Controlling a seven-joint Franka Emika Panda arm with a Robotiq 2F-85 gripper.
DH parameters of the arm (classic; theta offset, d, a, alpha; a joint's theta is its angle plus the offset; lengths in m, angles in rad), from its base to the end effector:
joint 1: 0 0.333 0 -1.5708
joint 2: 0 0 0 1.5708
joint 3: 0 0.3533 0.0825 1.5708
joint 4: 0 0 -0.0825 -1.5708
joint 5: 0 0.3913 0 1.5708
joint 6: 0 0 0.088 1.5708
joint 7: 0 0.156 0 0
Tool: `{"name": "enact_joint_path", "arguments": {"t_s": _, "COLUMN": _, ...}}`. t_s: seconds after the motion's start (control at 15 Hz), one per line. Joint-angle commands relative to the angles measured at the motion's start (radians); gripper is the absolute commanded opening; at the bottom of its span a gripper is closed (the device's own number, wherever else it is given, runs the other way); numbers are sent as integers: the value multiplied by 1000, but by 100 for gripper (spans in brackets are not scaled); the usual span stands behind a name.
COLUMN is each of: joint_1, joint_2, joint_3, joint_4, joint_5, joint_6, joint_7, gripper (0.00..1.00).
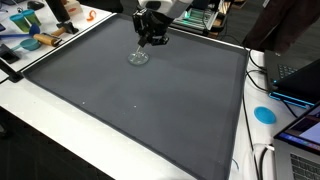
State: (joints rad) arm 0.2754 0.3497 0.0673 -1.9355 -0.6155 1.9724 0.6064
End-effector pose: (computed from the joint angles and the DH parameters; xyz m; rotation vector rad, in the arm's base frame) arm 0.5838 0.1400 0.2812 2.5599 0.0922 -0.0486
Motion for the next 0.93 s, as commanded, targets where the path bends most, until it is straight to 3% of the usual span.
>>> {"name": "enact_joint_path", "arguments": {"t_s": 0.0, "joint_1": -10, "joint_2": -7, "joint_3": -2, "joint_4": 1, "joint_5": 12, "joint_6": -4, "joint_7": -15, "gripper": 3}}
{"name": "enact_joint_path", "arguments": {"t_s": 0.47, "joint_1": -67, "joint_2": -49, "joint_3": -9, "joint_4": -19, "joint_5": 83, "joint_6": 52, "joint_7": -74, "gripper": 3}}
{"name": "enact_joint_path", "arguments": {"t_s": 0.87, "joint_1": -144, "joint_2": -82, "joint_3": -28, "joint_4": -39, "joint_5": 251, "joint_6": 144, "joint_7": -215, "gripper": 3}}
